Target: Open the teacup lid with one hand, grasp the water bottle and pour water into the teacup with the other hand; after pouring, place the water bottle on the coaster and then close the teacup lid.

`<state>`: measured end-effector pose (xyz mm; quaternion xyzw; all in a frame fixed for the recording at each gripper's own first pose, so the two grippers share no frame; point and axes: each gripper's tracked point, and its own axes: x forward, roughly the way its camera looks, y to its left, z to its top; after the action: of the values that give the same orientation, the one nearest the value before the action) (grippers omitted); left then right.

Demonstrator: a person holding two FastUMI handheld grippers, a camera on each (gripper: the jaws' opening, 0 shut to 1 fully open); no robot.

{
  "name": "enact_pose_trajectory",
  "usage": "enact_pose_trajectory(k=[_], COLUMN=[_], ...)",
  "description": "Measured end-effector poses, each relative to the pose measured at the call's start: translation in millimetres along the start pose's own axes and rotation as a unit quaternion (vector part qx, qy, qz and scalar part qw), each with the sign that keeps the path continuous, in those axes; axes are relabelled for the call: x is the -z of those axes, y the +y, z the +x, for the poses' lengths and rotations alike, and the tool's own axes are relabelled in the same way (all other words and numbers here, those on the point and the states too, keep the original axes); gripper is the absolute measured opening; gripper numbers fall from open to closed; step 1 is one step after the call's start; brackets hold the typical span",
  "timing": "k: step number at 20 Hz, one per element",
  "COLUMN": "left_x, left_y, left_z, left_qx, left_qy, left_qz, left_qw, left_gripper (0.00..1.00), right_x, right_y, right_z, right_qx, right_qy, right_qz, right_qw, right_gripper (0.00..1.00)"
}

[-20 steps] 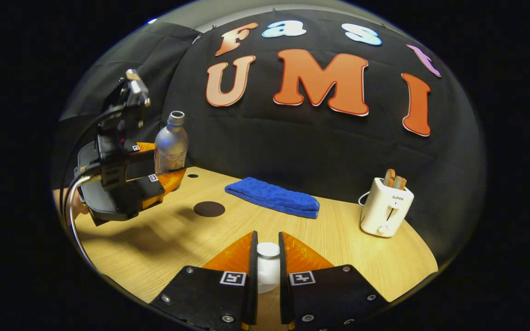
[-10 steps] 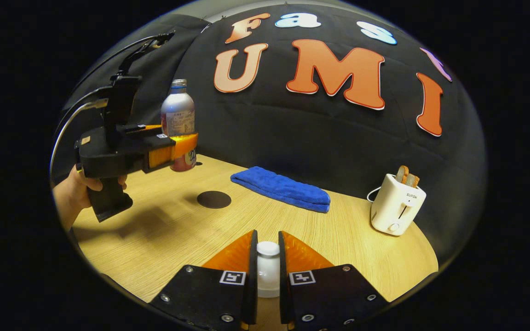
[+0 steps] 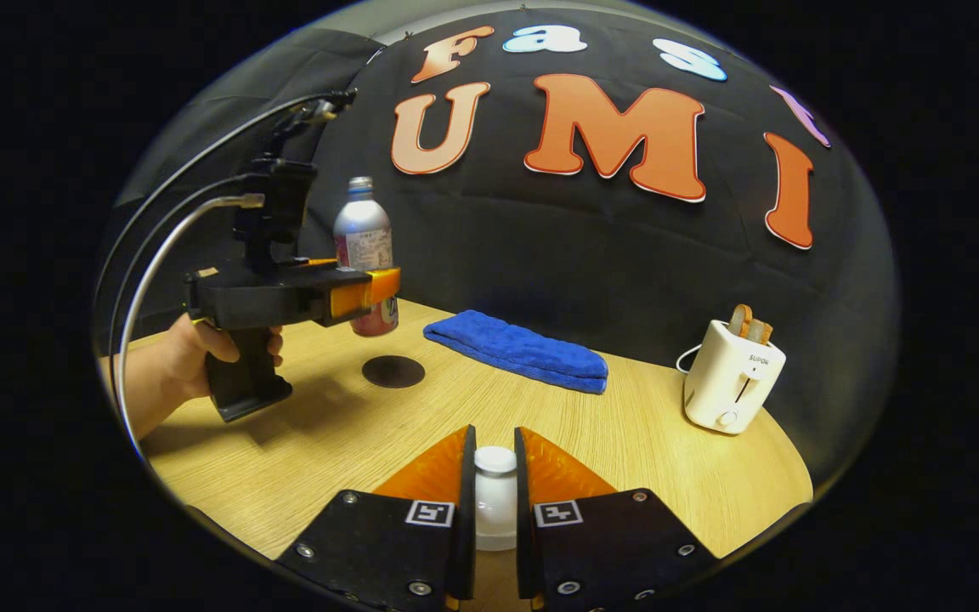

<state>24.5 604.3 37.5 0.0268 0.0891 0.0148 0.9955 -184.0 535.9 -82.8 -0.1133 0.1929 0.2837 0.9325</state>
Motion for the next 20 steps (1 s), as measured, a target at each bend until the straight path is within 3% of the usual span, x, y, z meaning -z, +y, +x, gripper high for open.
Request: enact_pose_trajectory(k=[3, 13, 20], left_x=[24, 75, 83], left_y=[-7, -9, -9], left_z=[14, 40, 37], left_qx=[0.013, 0.000, 0.013], left_qy=[0.032, 0.105, 0.120], left_qz=[-0.003, 0.008, 0.015], left_qw=[0.999, 0.994, 0.993], left_gripper=[0.80, 0.77, 0.87], right_x=[3, 10, 12], right_y=[-3, -8, -8], right_z=[0, 5, 8], right_qx=[0.001, 0.002, -0.002], right_qy=[0.002, 0.011, 0.019], right_qz=[0.005, 0.016, 0.019], right_qw=[1.000, 1.000, 1.000], right_gripper=[0.20, 0.20, 0.20])
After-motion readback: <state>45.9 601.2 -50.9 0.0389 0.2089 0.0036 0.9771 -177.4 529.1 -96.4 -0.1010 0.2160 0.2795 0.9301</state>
